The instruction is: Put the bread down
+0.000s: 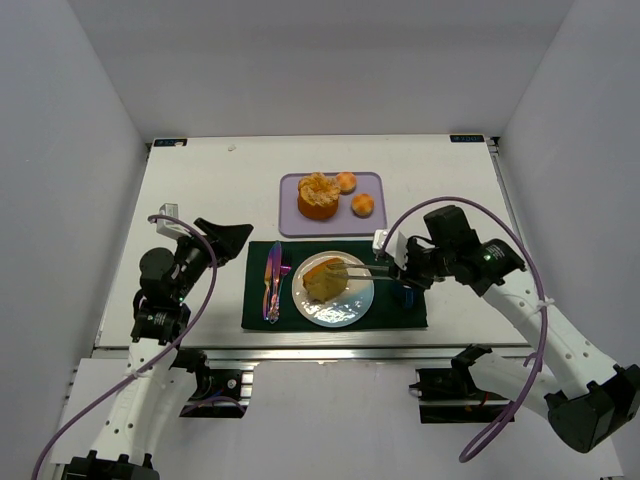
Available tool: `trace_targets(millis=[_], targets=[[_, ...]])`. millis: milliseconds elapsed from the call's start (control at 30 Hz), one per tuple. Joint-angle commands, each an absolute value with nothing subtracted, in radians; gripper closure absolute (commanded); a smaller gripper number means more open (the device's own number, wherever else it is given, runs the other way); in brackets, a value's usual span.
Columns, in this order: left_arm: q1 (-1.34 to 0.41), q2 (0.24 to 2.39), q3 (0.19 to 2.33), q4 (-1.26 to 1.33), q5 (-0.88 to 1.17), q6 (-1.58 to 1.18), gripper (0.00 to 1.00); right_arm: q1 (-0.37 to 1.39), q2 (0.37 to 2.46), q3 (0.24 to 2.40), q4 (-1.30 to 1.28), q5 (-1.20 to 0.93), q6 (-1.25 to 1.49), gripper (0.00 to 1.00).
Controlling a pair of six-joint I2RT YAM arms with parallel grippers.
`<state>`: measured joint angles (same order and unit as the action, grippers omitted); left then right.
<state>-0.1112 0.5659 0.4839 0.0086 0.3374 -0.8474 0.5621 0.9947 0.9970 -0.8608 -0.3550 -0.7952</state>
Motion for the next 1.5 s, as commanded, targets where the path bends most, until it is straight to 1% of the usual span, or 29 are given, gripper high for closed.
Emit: trace_targets(millis=[0, 233, 333, 433, 467, 500, 533, 600, 633, 667, 700, 733, 800, 833, 933, 1000, 1100, 1200, 1233, 1267, 1300, 1333, 1400, 1433, 1467], targets=[[-0.112, 0.560, 0.491, 0.023, 0.350, -0.847, 0.15, 0.558, 0.979, 0.989, -0.767, -0.330, -0.738, 0.61], [-0.112, 0.560, 0.485, 0.029, 0.354, -0.847, 0.15, 0.558, 0.960, 0.979, -0.686, -0.319, -0.652, 0.62], [-0.112, 0.563, 0.486, 0.034, 0.356, -0.847, 0.15, 0.558, 0.962, 0.982, -0.641, -0.314, -0.601, 0.65], [-0.112, 0.566, 0.485, 0.040, 0.357, -0.845, 0.15, 0.557, 0.963, 0.988, -0.565, -0.285, -0.505, 0.72], [-0.112, 0.568, 0.485, 0.041, 0.357, -0.845, 0.15, 0.552, 0.971, 0.991, -0.548, -0.263, -0.480, 0.78], [-0.112, 0.568, 0.486, 0.043, 0.357, -0.847, 0.15, 0.549, 0.977, 0.996, -0.529, -0.247, -0.448, 0.81], [-0.112, 0.568, 0.485, 0.044, 0.357, -0.847, 0.15, 0.537, 0.985, 1.003, -0.493, -0.212, -0.381, 0.87], [-0.112, 0.566, 0.485, 0.045, 0.357, -0.847, 0.15, 0.512, 1.012, 1.015, -0.469, -0.186, -0.318, 0.92], [-0.112, 0.565, 0.485, 0.044, 0.357, -0.845, 0.15, 0.465, 1.023, 1.028, -0.450, -0.170, -0.248, 0.98], [-0.112, 0.563, 0.485, 0.044, 0.357, -0.845, 0.15, 0.433, 1.047, 1.034, -0.443, -0.164, -0.211, 1.00], [-0.112, 0.561, 0.485, 0.043, 0.357, -0.844, 0.15, 0.396, 1.063, 1.038, -0.437, -0.160, -0.171, 1.00], [-0.112, 0.560, 0.486, 0.041, 0.359, -0.844, 0.15, 0.294, 1.095, 1.045, -0.427, -0.160, -0.091, 1.00], [-0.112, 0.557, 0.485, 0.038, 0.357, -0.842, 0.15, 0.177, 1.136, 1.046, -0.422, -0.160, -0.020, 1.00], [-0.112, 0.555, 0.482, 0.038, 0.359, -0.842, 0.15, 0.067, 1.190, 1.046, -0.420, -0.164, 0.027, 1.00], [-0.112, 0.555, 0.466, 0.052, 0.362, -0.848, 0.15, -0.098, 1.299, 1.028, -0.393, -0.202, 0.035, 1.00], [-0.112, 0.558, 0.460, 0.072, 0.368, -0.853, 0.15, -0.126, 1.350, 0.980, -0.312, -0.177, 0.003, 1.00], [-0.112, 0.575, 0.457, 0.089, 0.379, -0.856, 0.15, -0.127, 1.425, 0.898, -0.164, -0.128, -0.058, 0.97], [-0.112, 0.591, 0.480, 0.069, 0.382, -0.844, 0.15, -0.130, 1.494, 0.877, -0.121, -0.077, -0.057, 0.88], [-0.112, 0.591, 0.485, 0.052, 0.382, -0.841, 0.15, -0.135, 1.515, 0.873, -0.118, -0.069, -0.055, 0.79], [-0.112, 0.589, 0.488, 0.045, 0.380, -0.836, 0.15, -0.140, 1.519, 0.862, -0.112, -0.069, -0.057, 0.73], [-0.112, 0.586, 0.488, 0.038, 0.376, -0.836, 0.15, -0.144, 1.523, 0.841, -0.101, -0.071, -0.073, 0.57], [-0.112, 0.581, 0.486, 0.032, 0.374, -0.836, 0.15, -0.147, 1.525, 0.832, -0.101, -0.071, -0.084, 0.49], [-0.112, 0.572, 0.479, 0.026, 0.371, -0.838, 0.15, -0.162, 1.526, 0.819, -0.119, -0.087, -0.118, 0.40], [-0.112, 0.571, 0.476, 0.020, 0.367, -0.838, 0.15, -0.172, 1.528, 0.818, -0.127, -0.101, -0.126, 0.39], [-0.112, 0.568, 0.474, 0.017, 0.365, -0.838, 0.15, -0.190, 1.525, 0.819, -0.136, -0.129, -0.133, 0.35]])
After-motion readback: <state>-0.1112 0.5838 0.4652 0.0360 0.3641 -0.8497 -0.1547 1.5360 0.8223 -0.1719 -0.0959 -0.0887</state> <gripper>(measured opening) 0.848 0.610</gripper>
